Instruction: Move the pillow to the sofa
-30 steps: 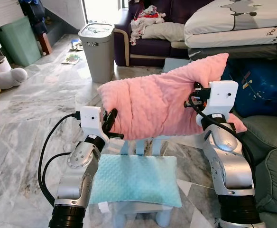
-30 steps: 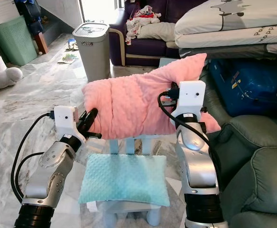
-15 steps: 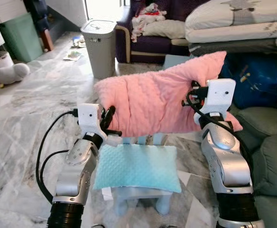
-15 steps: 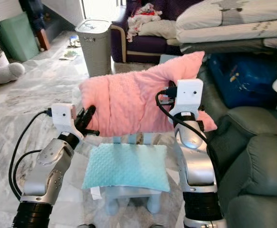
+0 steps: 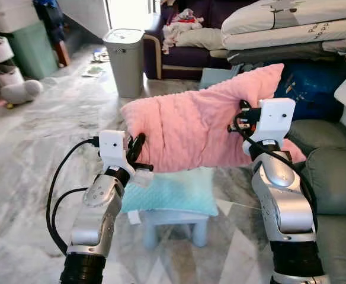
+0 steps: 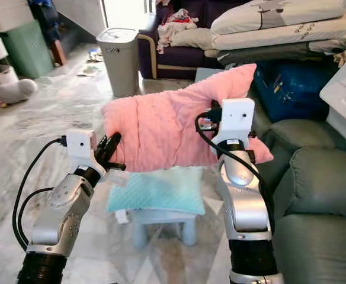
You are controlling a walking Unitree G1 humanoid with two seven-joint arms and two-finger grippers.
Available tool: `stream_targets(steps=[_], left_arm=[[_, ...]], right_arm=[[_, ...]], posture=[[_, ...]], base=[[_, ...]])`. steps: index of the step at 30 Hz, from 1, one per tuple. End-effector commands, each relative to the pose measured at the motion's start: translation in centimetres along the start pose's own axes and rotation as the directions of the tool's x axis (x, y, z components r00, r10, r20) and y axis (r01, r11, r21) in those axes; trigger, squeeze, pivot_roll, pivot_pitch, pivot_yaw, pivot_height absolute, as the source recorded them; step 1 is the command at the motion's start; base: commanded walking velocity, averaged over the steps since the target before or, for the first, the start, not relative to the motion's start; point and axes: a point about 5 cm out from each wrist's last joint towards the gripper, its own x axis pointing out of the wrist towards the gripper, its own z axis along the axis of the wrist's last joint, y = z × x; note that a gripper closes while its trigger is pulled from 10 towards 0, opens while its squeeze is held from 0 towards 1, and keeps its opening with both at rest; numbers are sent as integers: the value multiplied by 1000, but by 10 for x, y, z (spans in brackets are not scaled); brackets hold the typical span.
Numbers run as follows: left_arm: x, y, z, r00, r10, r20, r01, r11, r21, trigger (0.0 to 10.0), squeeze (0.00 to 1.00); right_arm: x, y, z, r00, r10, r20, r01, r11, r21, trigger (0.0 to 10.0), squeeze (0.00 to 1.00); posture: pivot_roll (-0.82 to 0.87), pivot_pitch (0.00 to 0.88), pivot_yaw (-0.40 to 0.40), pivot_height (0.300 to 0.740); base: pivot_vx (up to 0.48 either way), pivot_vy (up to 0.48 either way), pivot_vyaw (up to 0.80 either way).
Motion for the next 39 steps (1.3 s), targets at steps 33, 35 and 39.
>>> stream_targets(steps=[33, 35, 39], left_arm=[[10, 13, 10, 998, 59, 13, -58, 998, -17, 10000, 0], [11, 14, 10, 998, 66, 11, -66, 998, -16, 10000, 0], [12, 16, 10, 997, 73, 6, -73, 997, -12, 10000, 0]], right_arm=[[-3, 0, 2, 1000, -3, -10, 3, 1000, 18, 10000, 0], [-3, 0, 2, 1000, -3, -10, 4, 1000, 17, 10000, 0], [-3, -1, 2, 1000, -7, -11, 7, 1000, 17, 10000, 0]], posture=[[-171, 0, 22, 740], [-172, 0, 23, 740], [-173, 0, 24, 740]], base=[[0, 0, -328], [0, 0, -781], [0, 0, -777]])
